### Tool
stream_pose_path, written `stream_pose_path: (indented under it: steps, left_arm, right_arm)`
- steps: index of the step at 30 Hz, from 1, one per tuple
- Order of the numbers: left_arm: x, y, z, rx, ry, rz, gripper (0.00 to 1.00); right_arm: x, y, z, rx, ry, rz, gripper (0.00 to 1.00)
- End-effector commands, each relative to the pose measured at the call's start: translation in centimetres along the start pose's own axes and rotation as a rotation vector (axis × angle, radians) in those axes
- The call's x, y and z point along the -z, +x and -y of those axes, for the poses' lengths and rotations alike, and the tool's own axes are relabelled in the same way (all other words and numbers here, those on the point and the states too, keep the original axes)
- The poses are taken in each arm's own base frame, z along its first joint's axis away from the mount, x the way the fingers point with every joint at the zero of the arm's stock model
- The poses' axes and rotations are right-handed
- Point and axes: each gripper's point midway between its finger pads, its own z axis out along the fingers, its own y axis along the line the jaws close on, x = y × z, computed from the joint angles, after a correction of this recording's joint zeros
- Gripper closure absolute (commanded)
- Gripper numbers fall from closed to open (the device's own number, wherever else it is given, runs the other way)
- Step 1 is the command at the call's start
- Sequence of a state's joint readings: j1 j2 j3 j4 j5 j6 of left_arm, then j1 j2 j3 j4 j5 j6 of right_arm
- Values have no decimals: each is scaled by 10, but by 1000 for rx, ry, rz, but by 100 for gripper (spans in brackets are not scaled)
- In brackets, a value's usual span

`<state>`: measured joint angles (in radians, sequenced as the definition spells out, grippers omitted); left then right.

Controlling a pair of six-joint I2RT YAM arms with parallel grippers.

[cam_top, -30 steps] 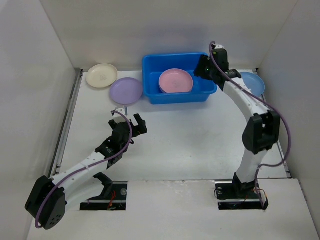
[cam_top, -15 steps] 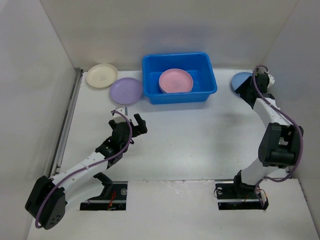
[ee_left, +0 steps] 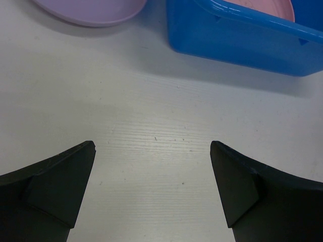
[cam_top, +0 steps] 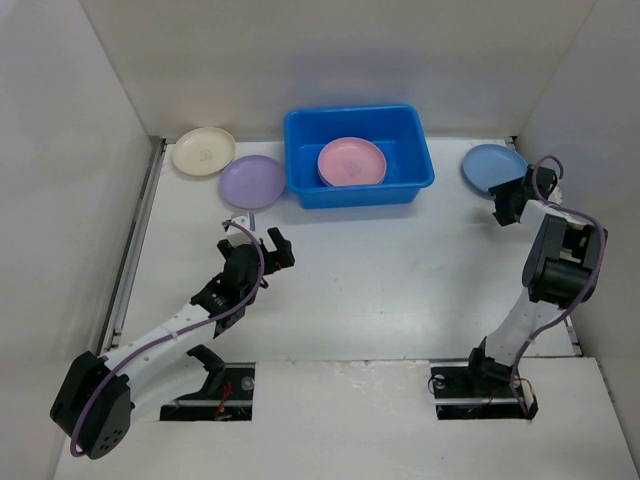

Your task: Place the plates into the plastic bin on the countertop

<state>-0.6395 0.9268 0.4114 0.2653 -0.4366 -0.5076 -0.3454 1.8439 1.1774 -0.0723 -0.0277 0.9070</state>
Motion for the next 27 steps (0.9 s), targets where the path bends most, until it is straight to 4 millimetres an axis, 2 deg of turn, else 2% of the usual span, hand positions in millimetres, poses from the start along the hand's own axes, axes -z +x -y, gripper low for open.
stream_pose_path:
  steps: [1, 11, 19, 27]
  left_arm:
    - [0, -12, 7, 37, 26, 41, 0]
    - [0, -11, 6, 39, 24, 41, 0]
    - [-1, -12, 7, 39, 26, 38, 0]
    - [0, -13, 6, 48, 27, 44, 0]
  right_arm:
    - [-12, -12, -25, -149, -98, -13, 35]
    - [-38, -22, -44, -275, -173, -16, 35]
    - [-49, -30, -42, -333, -155, -2, 36]
    - [-64, -26, -35, -409, -126, -12, 41]
